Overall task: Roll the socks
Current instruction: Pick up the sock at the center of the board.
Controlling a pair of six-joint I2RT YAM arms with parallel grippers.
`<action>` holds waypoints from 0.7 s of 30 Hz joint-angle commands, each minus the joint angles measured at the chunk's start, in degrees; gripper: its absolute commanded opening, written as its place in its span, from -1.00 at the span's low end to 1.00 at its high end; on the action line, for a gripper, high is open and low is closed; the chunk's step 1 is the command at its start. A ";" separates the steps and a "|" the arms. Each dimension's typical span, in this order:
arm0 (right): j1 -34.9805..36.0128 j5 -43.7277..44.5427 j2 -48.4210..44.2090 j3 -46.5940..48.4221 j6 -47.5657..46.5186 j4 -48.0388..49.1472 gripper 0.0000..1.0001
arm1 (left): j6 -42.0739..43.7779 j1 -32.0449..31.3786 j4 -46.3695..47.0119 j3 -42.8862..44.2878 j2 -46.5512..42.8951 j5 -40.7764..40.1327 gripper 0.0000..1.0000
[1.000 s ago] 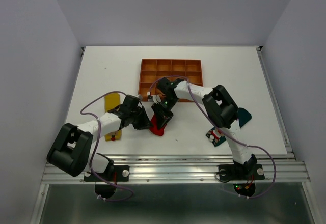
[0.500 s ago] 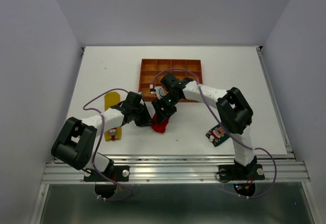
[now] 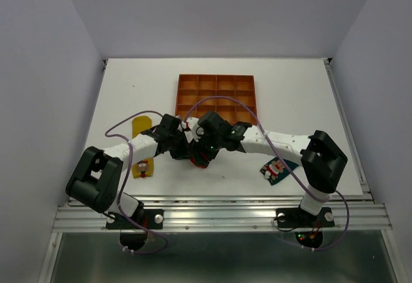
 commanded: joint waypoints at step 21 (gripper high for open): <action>6.84 14.56 -3.48 -9.08 -3.38 15.53 0.14 | 2.56 -0.12 -4.76 1.12 2.97 0.45 -1.00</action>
